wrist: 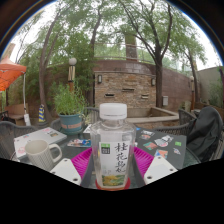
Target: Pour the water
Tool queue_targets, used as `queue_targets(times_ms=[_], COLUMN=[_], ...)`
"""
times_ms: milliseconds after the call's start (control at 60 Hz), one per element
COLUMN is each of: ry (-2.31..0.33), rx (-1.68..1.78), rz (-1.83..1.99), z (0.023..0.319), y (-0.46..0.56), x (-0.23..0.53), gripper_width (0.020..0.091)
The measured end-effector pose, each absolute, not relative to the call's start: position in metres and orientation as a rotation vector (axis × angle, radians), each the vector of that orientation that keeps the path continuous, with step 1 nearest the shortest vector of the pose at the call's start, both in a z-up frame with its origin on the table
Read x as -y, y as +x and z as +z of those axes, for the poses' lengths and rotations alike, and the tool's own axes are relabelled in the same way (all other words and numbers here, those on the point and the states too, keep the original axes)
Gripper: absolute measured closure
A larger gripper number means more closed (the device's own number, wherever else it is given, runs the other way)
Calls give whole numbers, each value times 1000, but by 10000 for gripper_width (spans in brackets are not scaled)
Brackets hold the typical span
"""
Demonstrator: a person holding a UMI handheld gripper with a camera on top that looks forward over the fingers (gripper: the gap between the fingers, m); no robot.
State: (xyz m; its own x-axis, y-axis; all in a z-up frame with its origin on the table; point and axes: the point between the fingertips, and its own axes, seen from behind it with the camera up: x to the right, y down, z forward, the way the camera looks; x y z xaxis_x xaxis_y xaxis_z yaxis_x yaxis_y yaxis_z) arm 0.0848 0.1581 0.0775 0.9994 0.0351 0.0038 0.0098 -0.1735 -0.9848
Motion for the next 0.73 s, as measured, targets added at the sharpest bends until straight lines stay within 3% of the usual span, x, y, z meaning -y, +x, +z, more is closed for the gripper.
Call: queue_targets(times_ms=[83, 267, 383, 733], ry=[-1913, -1971, -2007, -2003], rx=[-6, -116, -150, -157], rz=[0, -13, -79, -74], z=[53, 82, 128, 308], y=[93, 85, 64, -47], x=[-143, -80, -15, 168], gripper_width=[327, 316, 318, 325])
